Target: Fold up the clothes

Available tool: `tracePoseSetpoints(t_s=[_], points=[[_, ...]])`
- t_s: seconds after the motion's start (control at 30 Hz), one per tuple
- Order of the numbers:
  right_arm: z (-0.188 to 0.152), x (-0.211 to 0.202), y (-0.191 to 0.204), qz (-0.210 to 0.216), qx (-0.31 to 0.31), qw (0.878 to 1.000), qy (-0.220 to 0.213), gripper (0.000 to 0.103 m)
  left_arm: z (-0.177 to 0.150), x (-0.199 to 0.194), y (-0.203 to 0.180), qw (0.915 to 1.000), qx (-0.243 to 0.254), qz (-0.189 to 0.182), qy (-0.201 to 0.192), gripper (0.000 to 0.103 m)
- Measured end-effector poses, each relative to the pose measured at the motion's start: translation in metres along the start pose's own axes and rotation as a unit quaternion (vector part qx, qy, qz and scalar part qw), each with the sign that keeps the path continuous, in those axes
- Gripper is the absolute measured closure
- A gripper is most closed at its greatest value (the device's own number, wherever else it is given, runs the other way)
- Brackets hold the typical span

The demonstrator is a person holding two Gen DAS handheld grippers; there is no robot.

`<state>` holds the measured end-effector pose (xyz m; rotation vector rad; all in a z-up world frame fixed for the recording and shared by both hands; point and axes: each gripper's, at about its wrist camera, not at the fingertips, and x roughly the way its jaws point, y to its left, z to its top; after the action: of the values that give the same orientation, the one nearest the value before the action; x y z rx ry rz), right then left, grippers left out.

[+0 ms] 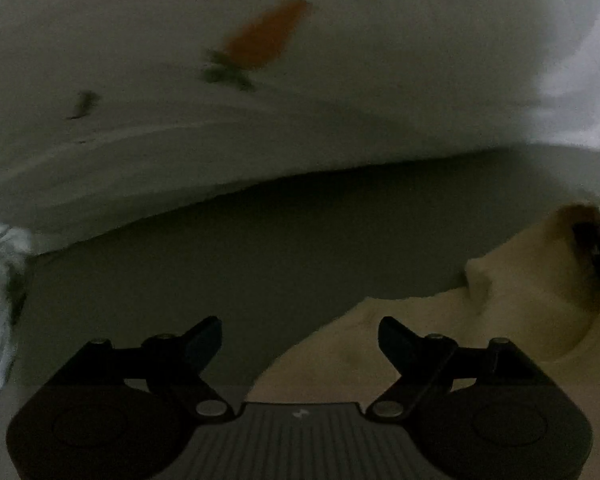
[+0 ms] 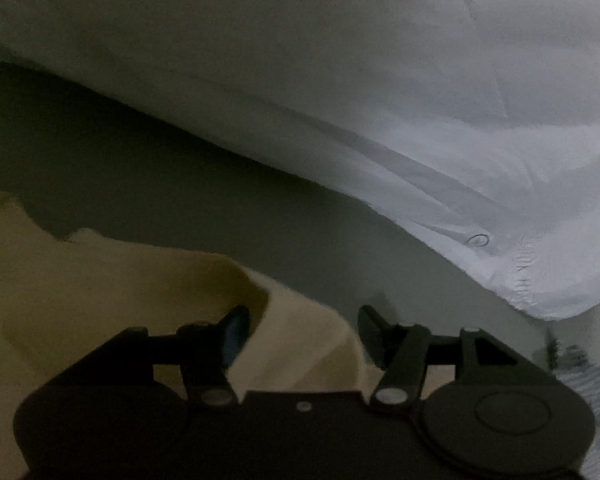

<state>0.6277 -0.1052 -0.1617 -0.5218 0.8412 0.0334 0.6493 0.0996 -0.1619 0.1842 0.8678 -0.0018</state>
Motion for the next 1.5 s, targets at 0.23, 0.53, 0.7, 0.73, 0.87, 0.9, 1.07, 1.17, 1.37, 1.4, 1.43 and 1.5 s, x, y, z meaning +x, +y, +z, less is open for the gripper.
tracePoseSetpoints(t_s=[0.23, 0.53, 0.7, 0.73, 0.87, 0.9, 1.07, 1.17, 1.37, 1.4, 1.43, 1.5], points=[[0.029, 0.037, -0.02, -0.041, 0.015, 0.999, 0.002, 0.042, 0.001, 0.027, -0.014, 0.987, 0.041, 0.154, -0.018, 0.016], [0.047, 0.082, -0.051, 0.029, 0.073, 0.996, 0.045, 0.024, 0.004, 0.035, -0.007, 0.9863, -0.006, 0.162, -0.028, 0.004], [0.051, 0.071, -0.075, 0.122, 0.054, 0.988, 0.074, 0.022, 0.006, 0.008, 0.0, 0.9949, -0.021, 0.097, -0.017, 0.005], [0.053, 0.065, -0.077, 0.143, 0.06, 0.985, 0.074, 0.021, 0.006, 0.002, 0.0, 0.9956, -0.029, 0.086, -0.019, 0.005], [0.064, 0.056, -0.096, 0.169, 0.09, 0.98, 0.055, 0.017, 0.01, -0.015, 0.003, 0.9947, -0.075, 0.066, -0.025, 0.005], [0.066, 0.056, -0.102, 0.184, 0.115, 0.975, 0.055, 0.017, 0.01, -0.019, 0.004, 0.9939, -0.087, 0.063, -0.026, 0.005], [0.051, 0.04, -0.146, 0.221, 0.247, 0.943, 0.036, 0.017, 0.01, -0.05, -0.001, 0.9907, -0.11, 0.072, -0.034, 0.005], [0.013, 0.005, -0.165, 0.194, 0.297, 0.935, 0.001, 0.019, -0.002, -0.076, -0.009, 0.9908, -0.123, 0.045, -0.033, 0.005], [-0.142, -0.059, -0.193, 0.038, 0.345, 0.937, 0.048, 0.032, -0.053, -0.128, -0.066, 0.994, -0.105, -0.031, 0.003, 0.004], [-0.173, -0.071, -0.197, 0.021, 0.36, 0.931, 0.064, 0.032, -0.062, -0.135, -0.08, 0.9935, -0.102, -0.047, 0.015, 0.004], [-0.204, -0.083, -0.201, 0.006, 0.375, 0.924, 0.08, 0.033, -0.072, -0.142, -0.095, 0.9927, -0.099, -0.063, 0.027, 0.004], [-0.25, -0.103, -0.198, -0.001, 0.404, 0.909, 0.104, 0.038, -0.089, -0.151, -0.118, 0.9904, -0.091, -0.09, 0.052, 0.004]])
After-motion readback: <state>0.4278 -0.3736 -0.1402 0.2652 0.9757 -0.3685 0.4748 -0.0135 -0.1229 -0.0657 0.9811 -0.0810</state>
